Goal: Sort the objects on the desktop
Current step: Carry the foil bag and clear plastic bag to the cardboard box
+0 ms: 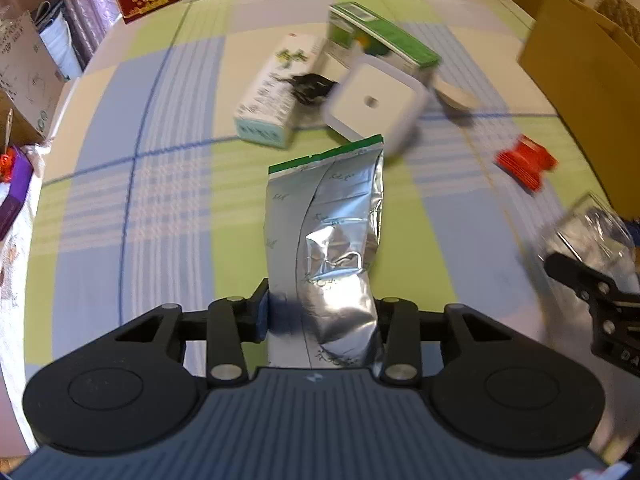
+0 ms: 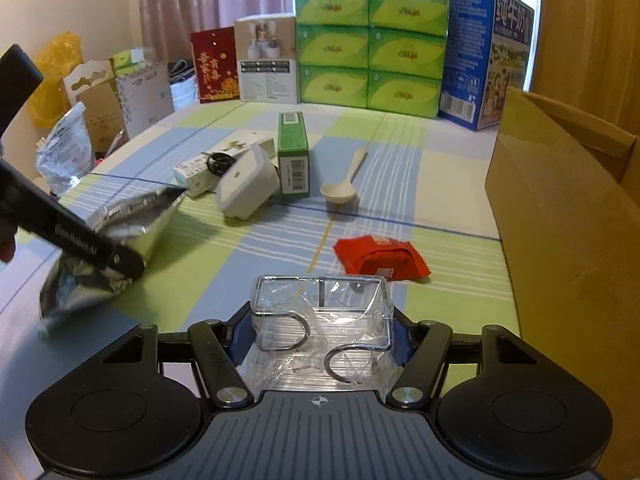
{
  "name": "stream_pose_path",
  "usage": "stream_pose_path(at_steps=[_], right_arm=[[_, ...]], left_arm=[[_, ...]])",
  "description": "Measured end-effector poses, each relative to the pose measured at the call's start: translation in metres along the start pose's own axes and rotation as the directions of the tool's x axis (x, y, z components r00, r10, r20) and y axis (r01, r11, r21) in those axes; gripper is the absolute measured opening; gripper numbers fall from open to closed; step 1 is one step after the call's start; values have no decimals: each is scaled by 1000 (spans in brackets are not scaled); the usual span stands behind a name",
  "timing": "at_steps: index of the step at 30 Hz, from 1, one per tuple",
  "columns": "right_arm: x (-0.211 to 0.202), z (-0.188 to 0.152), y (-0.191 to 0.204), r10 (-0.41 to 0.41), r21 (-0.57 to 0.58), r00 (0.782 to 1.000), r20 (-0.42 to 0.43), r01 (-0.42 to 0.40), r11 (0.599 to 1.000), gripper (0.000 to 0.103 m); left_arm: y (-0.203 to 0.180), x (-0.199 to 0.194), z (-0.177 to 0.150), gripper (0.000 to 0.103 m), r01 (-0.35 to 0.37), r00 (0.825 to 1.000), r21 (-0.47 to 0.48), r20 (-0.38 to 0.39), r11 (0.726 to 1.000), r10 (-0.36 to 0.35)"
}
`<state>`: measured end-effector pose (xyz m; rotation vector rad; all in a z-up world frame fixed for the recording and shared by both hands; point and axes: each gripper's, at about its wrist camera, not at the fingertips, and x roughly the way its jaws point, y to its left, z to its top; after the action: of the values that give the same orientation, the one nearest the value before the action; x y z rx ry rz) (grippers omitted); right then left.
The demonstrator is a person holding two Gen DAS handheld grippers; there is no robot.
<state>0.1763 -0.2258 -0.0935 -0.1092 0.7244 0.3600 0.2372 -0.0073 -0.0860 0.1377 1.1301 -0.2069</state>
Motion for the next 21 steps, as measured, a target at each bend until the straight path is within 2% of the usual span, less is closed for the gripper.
stream_pose_path(at_steps=[4,10,16,21], right_arm=[[-14,-8,-1,0,15,1000,0,0,1000,62],[-45,-11,-4,-9,35,1000,26,8,999,62],[-94,-11,-7,-25,51,996,88,21,998,62],[-132,-3,-19,-52,83,990,134,41,996,62]], left_arm=[[-17,-12,-17,33,24,1000,-3,-2,1000,-24],[-39,-37,-43,33,60,998,-61,8,996,-60],[-66,-79,-57,33,109,992,-87,70,990,-103],[-91,-113,-54,33,148,983,-76,126,986,-137]])
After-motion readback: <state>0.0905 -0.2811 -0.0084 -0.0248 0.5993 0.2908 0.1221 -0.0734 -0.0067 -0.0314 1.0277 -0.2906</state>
